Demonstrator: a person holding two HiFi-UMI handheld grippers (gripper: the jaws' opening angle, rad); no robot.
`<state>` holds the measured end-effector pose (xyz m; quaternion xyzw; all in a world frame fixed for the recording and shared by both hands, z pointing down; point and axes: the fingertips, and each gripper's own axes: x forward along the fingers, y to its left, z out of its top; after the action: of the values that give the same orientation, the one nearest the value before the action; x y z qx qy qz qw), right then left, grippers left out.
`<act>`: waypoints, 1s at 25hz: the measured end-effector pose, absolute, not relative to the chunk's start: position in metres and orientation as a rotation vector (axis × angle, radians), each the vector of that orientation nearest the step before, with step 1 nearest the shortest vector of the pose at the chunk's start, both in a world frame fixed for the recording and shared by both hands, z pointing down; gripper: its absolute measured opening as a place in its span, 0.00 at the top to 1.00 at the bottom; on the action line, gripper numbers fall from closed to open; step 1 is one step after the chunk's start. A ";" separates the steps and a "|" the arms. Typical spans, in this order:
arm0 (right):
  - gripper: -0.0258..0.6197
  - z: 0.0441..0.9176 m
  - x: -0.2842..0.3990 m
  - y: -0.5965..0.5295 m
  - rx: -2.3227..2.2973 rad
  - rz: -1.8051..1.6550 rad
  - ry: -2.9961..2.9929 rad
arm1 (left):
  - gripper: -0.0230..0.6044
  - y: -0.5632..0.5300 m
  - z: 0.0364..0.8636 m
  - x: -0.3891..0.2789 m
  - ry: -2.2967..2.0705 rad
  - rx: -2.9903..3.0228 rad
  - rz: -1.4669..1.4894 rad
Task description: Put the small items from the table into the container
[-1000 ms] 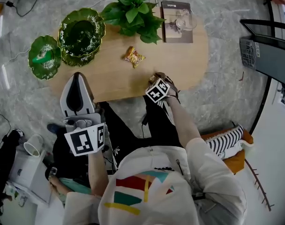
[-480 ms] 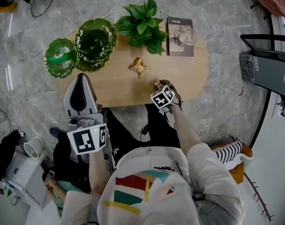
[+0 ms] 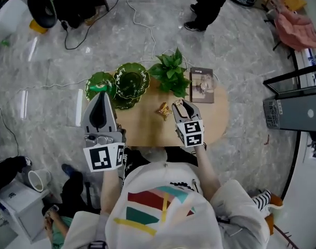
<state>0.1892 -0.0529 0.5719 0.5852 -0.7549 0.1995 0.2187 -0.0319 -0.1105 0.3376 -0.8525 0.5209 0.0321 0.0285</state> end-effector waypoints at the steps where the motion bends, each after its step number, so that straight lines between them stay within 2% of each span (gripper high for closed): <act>1: 0.72 0.551 0.178 -0.061 1.634 0.507 -2.143 | 0.95 -0.113 0.330 -0.037 1.607 -2.611 0.112; 7: 0.72 0.471 0.124 -0.076 1.660 0.333 -2.359 | 0.95 -0.123 0.299 -0.062 1.566 -2.542 0.152; 14: 0.72 0.440 0.088 -0.090 1.615 0.274 -2.453 | 0.95 -0.127 0.292 -0.085 1.592 -2.494 0.118; 19: 0.72 0.468 0.059 -0.111 1.497 0.337 -2.451 | 0.95 -0.120 0.300 -0.095 1.607 -2.504 0.071; 25: 0.72 0.569 0.021 -0.163 1.231 0.374 -2.333 | 0.95 -0.117 0.327 -0.108 1.655 -2.492 -0.051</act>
<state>0.0205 -0.1628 0.5686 0.4490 -0.8508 0.1364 0.2365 -0.1079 -0.1172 0.3268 -0.8306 0.5515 -0.0171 0.0748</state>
